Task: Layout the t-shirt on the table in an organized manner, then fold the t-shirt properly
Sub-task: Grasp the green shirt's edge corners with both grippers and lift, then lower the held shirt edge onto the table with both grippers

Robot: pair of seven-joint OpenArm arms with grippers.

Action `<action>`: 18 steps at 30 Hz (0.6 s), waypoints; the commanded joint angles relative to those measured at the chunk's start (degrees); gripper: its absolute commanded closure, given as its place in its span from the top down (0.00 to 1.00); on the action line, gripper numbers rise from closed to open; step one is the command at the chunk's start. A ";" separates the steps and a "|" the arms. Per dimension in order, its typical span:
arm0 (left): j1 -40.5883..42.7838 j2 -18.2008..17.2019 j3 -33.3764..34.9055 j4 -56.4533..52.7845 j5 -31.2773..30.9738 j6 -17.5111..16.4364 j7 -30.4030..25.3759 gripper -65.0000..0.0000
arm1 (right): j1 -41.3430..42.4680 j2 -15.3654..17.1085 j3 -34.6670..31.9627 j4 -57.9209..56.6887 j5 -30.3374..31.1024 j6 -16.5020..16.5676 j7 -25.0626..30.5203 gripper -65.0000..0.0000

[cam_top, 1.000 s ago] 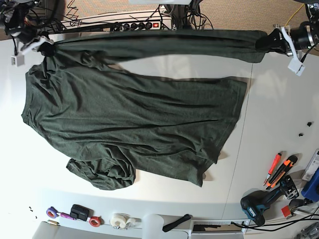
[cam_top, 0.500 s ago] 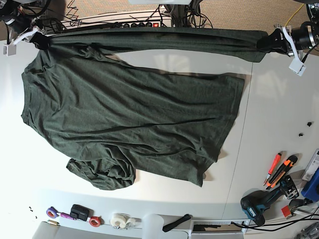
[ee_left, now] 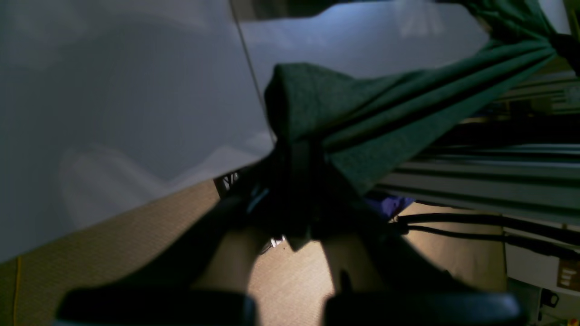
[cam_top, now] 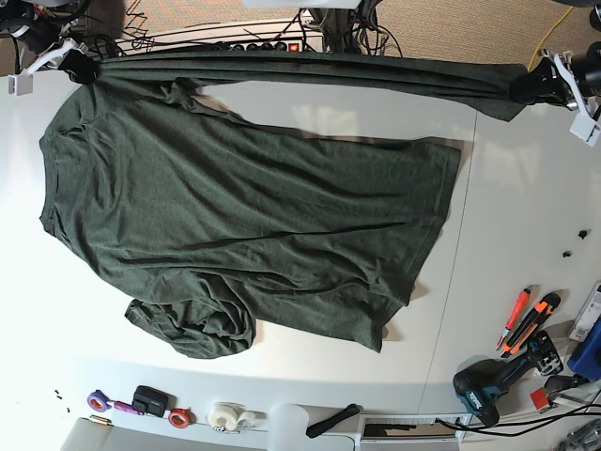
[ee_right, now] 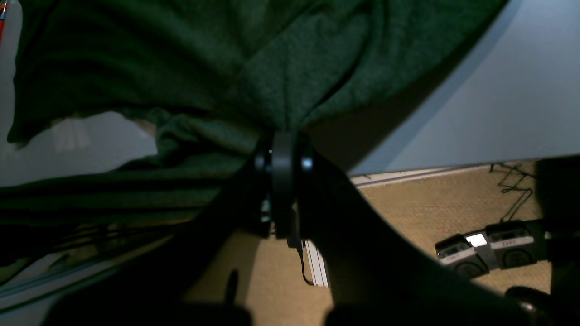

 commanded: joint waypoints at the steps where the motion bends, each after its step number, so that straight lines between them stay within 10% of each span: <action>1: 0.20 -1.31 -0.92 0.74 -0.69 0.12 -0.38 0.00 | -0.61 1.16 0.87 0.76 0.35 0.72 1.23 0.00; 12: -8.79 -1.11 -0.85 1.38 -0.69 0.12 -5.88 0.00 | 6.01 1.16 0.85 0.76 7.13 2.69 1.23 0.00; 18: -15.23 -0.90 -0.85 1.33 -0.69 0.12 -8.66 0.00 | 12.61 1.16 0.81 0.76 -0.72 3.01 1.23 0.00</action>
